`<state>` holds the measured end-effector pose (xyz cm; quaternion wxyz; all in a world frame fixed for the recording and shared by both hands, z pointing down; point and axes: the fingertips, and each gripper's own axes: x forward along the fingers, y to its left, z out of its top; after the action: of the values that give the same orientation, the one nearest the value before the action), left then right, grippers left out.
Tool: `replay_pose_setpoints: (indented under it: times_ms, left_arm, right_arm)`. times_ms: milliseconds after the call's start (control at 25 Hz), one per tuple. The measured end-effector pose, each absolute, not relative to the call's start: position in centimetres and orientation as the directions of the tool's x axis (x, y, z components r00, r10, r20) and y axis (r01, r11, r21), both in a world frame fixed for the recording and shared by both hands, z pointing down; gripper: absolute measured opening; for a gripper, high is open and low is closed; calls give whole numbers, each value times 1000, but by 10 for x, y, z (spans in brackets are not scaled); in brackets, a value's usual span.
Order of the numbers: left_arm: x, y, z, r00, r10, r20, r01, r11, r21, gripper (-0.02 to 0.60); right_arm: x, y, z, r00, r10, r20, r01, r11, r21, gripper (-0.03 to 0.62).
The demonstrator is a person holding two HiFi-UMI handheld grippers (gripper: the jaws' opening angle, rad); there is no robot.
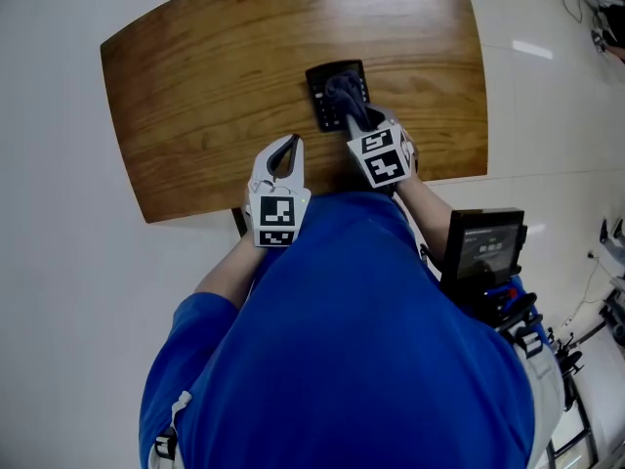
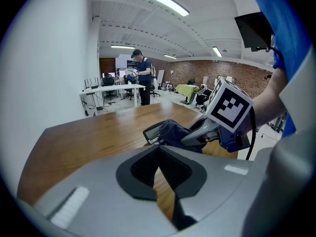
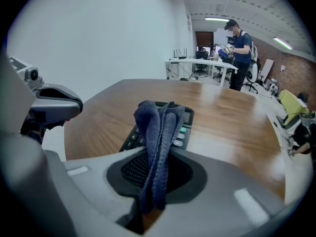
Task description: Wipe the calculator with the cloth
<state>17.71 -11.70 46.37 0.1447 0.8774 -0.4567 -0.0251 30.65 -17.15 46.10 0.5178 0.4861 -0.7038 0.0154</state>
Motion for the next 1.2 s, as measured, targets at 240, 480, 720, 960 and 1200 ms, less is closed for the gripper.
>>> replay_pose_setpoints:
  times_ms: [240,480,720,960,1200]
  left_arm:
    - [185,-125,461,598,-798,77,-779,-556,291,6]
    - [188,-128,460,601,-796,73,-775,-557,299,7]
    - [183,-126,459,587,-807,65,-784,-547,295,7]
    - [175,-115,462,570,-816,94,-802,-527,282,6]
    - [157,-107,464,543,-831,118,-817,-491,301,8]
  right_arm:
    - [333,-178,450,65,-690,720,-732,457,504,72]
    - [347,-180,446,97,-697,710,-742,425,519,72]
    - [321,-172,453,53,-686,726,-718,479,505,72]
    - [281,-154,472,-38,-640,767,-675,583,453,72]
    - [250,-140,491,-80,-584,807,-623,662,417,72]
